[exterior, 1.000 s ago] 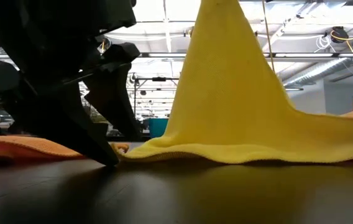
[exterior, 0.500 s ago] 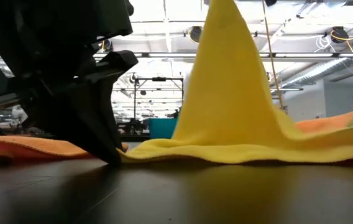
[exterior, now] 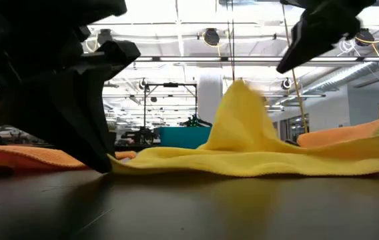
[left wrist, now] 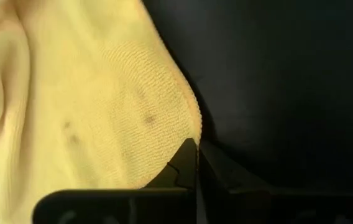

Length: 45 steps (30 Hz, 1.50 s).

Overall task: Fold microfiber towels
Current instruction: Fold the yellow microfiber cloth

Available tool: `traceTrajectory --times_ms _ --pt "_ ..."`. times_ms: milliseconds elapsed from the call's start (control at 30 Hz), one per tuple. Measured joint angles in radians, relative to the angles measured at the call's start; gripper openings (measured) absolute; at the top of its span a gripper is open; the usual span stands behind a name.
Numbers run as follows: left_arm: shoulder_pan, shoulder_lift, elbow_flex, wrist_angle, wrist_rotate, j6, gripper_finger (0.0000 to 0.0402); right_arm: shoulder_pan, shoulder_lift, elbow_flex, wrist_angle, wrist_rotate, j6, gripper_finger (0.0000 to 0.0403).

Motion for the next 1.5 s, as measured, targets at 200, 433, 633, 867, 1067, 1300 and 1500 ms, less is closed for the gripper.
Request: traceTrajectory --times_ms 200,433,633,867,1067,1300,1500 --pt "-0.003 -0.001 0.000 -0.045 -0.003 -0.069 0.0005 0.062 -0.010 0.000 0.121 -0.213 0.067 0.0159" --pt "-0.038 -0.058 0.001 -0.094 -0.027 -0.120 0.0003 0.207 0.027 0.000 0.417 -0.257 -0.043 0.0159" --pt "-0.064 -0.132 0.002 -0.097 -0.080 -0.123 0.0003 0.284 0.141 0.001 0.497 -0.254 -0.139 0.0160" --pt "-0.070 -0.157 0.002 -0.109 -0.096 -0.123 0.0004 0.304 0.294 0.000 0.463 -0.258 -0.280 0.0160" --pt "-0.068 -0.156 0.002 -0.109 -0.091 -0.123 0.0009 0.304 0.293 0.000 0.450 -0.254 -0.416 0.0160" --pt "-0.066 -0.156 0.002 -0.109 -0.090 -0.123 0.0008 0.293 0.292 0.001 0.454 -0.255 -0.498 0.0160" --pt "-0.061 -0.156 0.002 -0.109 -0.089 -0.124 0.0004 0.262 0.294 0.009 0.442 -0.284 -0.502 0.0160"
